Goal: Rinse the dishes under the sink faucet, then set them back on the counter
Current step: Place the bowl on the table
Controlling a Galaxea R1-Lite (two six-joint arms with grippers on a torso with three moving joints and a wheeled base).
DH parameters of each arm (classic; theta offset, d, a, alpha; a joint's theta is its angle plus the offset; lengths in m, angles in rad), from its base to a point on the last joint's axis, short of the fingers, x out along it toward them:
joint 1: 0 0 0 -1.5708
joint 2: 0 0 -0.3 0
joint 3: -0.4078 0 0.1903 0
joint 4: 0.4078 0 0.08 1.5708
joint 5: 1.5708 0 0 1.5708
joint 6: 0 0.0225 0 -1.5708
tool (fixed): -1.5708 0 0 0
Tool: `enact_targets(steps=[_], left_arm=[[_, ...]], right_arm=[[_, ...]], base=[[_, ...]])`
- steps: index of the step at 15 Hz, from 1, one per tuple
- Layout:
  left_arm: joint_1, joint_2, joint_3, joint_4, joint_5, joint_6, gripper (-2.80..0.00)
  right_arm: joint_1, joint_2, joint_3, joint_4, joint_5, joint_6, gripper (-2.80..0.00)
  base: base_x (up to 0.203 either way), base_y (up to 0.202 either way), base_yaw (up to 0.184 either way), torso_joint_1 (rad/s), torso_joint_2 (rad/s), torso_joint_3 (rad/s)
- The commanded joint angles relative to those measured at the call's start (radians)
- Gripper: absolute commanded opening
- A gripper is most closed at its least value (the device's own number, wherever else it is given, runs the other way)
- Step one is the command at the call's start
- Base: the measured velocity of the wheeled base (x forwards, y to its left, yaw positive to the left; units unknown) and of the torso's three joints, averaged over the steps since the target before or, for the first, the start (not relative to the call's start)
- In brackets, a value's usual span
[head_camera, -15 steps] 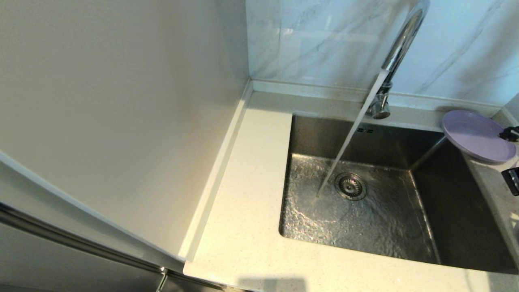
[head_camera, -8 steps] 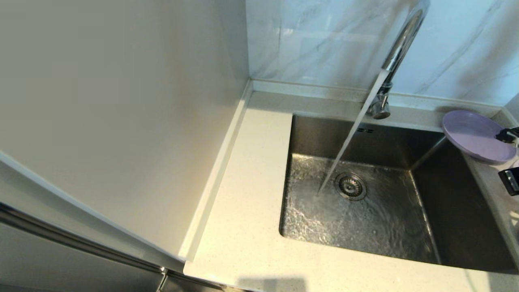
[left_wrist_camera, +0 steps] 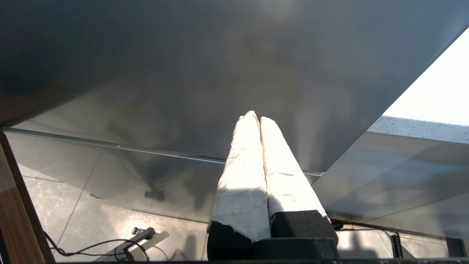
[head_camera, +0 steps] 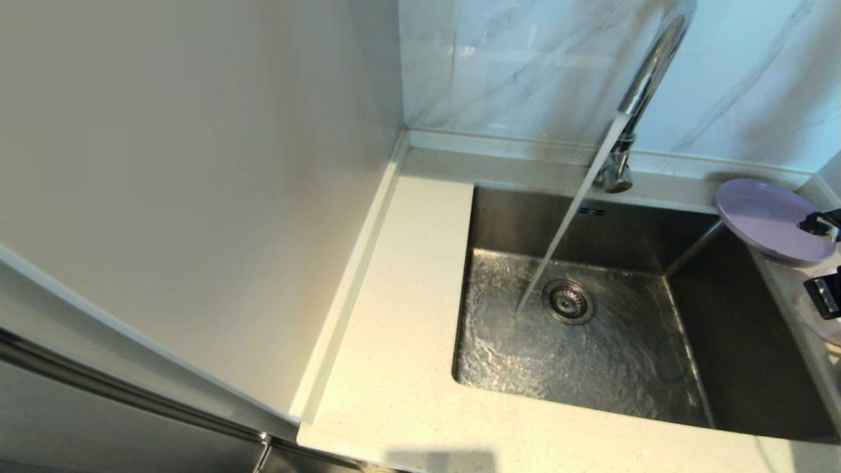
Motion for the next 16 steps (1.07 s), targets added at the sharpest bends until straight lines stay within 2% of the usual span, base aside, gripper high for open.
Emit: enact_targets(steps=[1, 6, 11, 12, 16], left_arm=[[0.000, 0.000, 0.000, 0.000, 0.000, 0.000, -2.80], [0.000, 0.000, 0.000, 0.000, 0.000, 0.000, -2.80], [0.000, 0.000, 0.000, 0.000, 0.000, 0.000, -2.80], [0.000, 0.000, 0.000, 0.000, -0.001, 0.000, -2.80], [0.000, 0.000, 0.000, 0.000, 0.000, 0.000, -2.80]], right_arm=[[0.000, -0.003, -0.002, 0.001, -0.001, 0.000, 0.00], [-0.009, -0.059, -0.006, -0.006, 0.012, 0.037, 0.00], [-0.008, -0.157, -0.029, -0.009, 0.012, 0.027, 0.00], [-0.008, -0.169, -0.028, -0.008, 0.010, 0.030, -2.80], [-0.008, -0.226, -0.024, 0.027, 0.010, 0.042, -2.80]], base=[[0.000, 0.000, 0.000, 0.000, 0.00, 0.000], [0.000, 0.000, 0.000, 0.000, 0.00, 0.000], [0.000, 0.000, 0.000, 0.000, 0.00, 0.000], [0.000, 0.000, 0.000, 0.000, 0.00, 0.000], [0.000, 0.000, 0.000, 0.000, 0.00, 0.000]])
